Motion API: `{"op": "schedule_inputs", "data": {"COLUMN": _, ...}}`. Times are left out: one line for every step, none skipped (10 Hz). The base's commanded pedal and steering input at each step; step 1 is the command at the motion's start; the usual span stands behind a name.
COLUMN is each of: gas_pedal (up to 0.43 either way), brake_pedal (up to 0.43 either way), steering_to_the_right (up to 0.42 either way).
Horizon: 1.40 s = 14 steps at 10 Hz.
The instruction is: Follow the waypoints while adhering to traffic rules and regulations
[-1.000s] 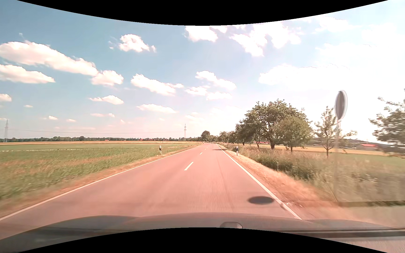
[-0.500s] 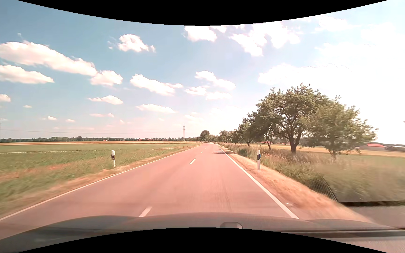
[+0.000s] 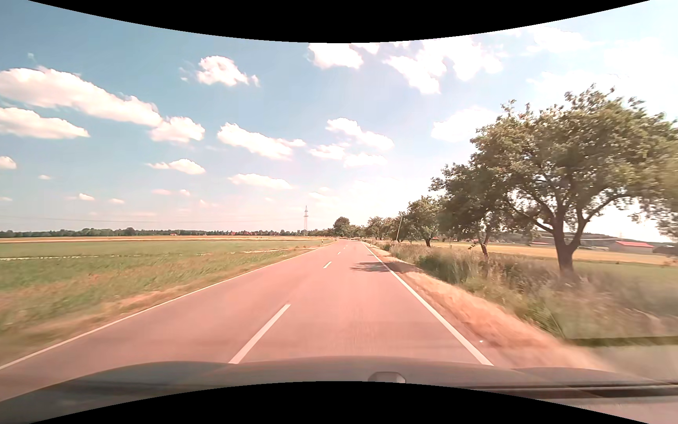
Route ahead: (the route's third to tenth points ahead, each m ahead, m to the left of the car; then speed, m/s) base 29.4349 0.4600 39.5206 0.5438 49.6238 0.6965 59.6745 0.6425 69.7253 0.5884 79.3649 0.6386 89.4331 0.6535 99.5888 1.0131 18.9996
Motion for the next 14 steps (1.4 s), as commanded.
{"op": "schedule_inputs", "data": {"gas_pedal": 0.177, "brake_pedal": 0.000, "steering_to_the_right": 0.001}}
{"op": "schedule_inputs", "data": {"gas_pedal": 0.177, "brake_pedal": 0.000, "steering_to_the_right": 0.001}}
{"op": "schedule_inputs", "data": {"gas_pedal": 0.177, "brake_pedal": 0.000, "steering_to_the_right": 0.001}}
{"op": "schedule_inputs", "data": {"gas_pedal": 0.177, "brake_pedal": 0.000, "steering_to_the_right": 0.001}}
{"op": "schedule_inputs", "data": {"gas_pedal": 0.177, "brake_pedal": 0.000, "steering_to_the_right": 0.001}}
{"op": "schedule_inputs", "data": {"gas_pedal": 0.177, "brake_pedal": 0.000, "steering_to_the_right": 0.001}}
{"op": "schedule_inputs", "data": {"gas_pedal": 0.177, "brake_pedal": 0.000, "steering_to_the_right": 0.001}}
{"op": "schedule_inputs", "data": {"gas_pedal": 0.177, "brake_pedal": 0.000, "steering_to_the_right": 0.000}}
{"op": "schedule_inputs", "data": {"gas_pedal": 0.177, "brake_pedal": 0.000, "steering_to_the_right": 0.000}}
{"op": "schedule_inputs", "data": {"gas_pedal": 0.177, "brake_pedal": 0.000, "steering_to_the_right": 0.000}}
{"op": "schedule_inputs", "data": {"gas_pedal": 0.177, "brake_pedal": 0.000, "steering_to_the_right": 0.000}}
{"op": "schedule_inputs", "data": {"gas_pedal": 0.177, "brake_pedal": 0.000, "steering_to_the_right": 0.000}}
{"op": "schedule_inputs", "data": {"gas_pedal": 0.177, "brake_pedal": 0.000, "steering_to_the_right": 0.000}}
{"op": "schedule_inputs", "data": {"gas_pedal": 0.177, "brake_pedal": 0.000, "steering_to_the_right": 0.000}}
